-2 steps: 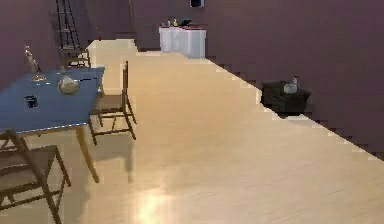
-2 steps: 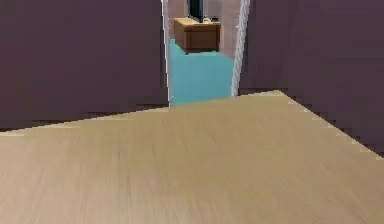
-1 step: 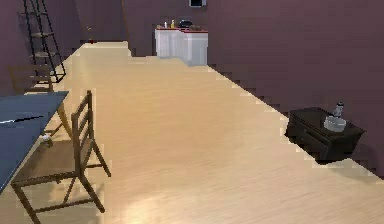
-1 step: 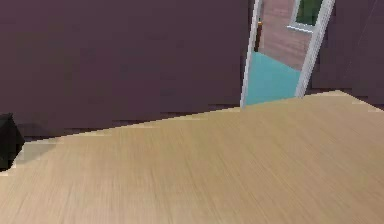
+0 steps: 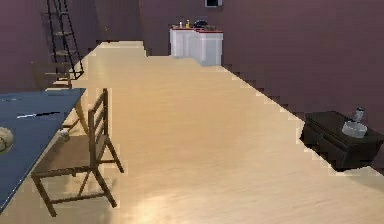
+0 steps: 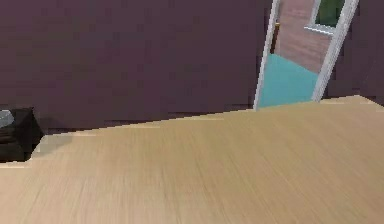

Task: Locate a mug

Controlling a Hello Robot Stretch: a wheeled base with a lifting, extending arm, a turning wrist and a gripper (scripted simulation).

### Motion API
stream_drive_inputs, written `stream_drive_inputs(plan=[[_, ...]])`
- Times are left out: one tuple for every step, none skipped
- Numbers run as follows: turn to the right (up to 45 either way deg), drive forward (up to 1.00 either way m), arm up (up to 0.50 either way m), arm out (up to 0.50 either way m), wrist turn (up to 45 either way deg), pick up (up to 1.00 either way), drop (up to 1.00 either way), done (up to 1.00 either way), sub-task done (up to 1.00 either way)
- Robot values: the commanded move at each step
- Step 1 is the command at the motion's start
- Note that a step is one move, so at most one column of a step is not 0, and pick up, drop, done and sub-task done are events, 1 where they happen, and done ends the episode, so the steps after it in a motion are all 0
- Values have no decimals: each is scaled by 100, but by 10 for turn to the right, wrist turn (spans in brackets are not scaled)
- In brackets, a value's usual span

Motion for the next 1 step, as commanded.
stream_drive_inputs(plan=[[0,100,0,0,0,0,0,0,0]])
